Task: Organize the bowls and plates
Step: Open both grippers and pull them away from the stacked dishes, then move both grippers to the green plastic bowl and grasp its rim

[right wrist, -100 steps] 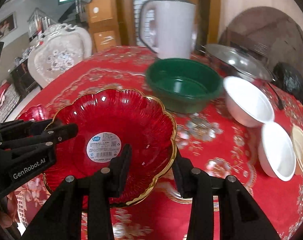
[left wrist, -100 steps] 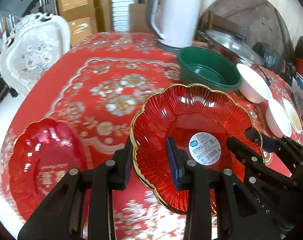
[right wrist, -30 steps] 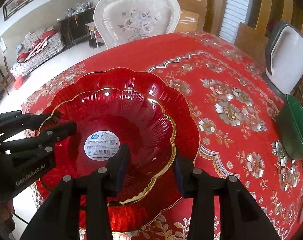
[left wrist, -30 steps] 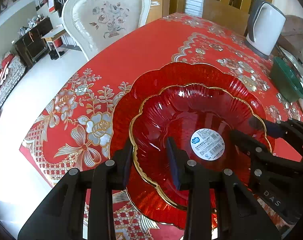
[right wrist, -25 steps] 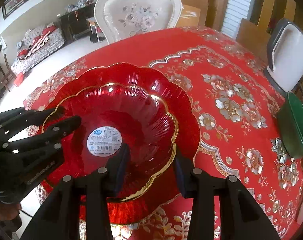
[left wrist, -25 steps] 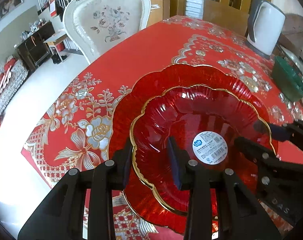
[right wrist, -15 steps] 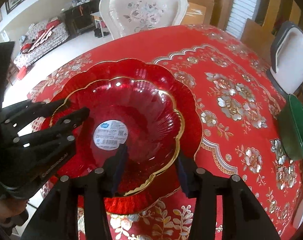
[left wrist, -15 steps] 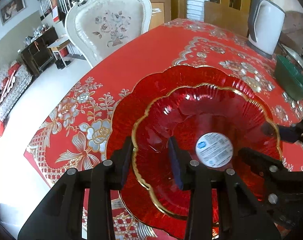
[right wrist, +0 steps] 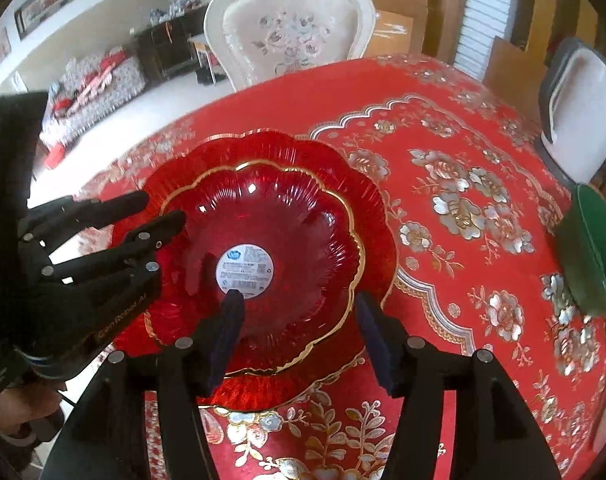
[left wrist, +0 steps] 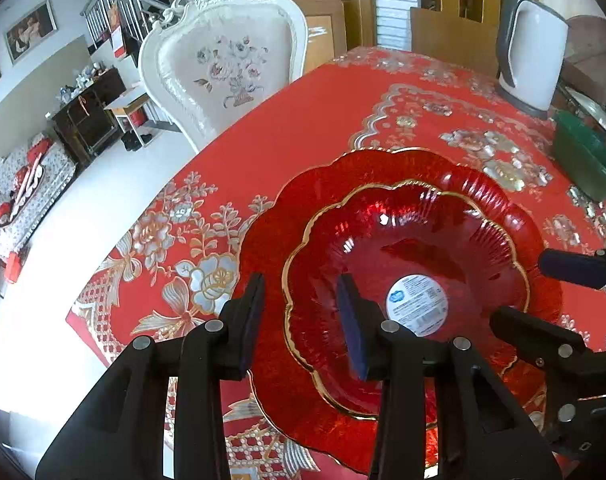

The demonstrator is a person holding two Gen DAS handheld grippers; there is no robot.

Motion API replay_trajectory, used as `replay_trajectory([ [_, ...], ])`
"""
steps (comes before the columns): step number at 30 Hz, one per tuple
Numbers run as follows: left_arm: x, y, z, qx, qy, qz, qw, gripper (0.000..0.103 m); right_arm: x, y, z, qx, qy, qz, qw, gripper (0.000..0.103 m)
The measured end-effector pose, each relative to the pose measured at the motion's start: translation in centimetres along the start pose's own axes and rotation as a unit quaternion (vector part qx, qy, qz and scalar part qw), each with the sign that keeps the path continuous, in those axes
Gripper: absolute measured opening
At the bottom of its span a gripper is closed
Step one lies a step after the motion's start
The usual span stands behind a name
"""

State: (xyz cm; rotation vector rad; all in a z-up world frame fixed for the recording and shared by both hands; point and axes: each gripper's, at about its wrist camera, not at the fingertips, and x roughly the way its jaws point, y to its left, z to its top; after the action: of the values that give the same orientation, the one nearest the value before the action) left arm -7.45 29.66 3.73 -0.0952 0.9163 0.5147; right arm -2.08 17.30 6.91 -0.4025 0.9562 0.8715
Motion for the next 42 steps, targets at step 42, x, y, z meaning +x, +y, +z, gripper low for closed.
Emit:
replay_trajectory([
  [42,-2.2,-22.0,10.1,0.121,0.02,-0.177,0.9766,0.037,-11.1,-25.6,-8.2,0.269,-0.055,-0.071,0.959,0.063],
])
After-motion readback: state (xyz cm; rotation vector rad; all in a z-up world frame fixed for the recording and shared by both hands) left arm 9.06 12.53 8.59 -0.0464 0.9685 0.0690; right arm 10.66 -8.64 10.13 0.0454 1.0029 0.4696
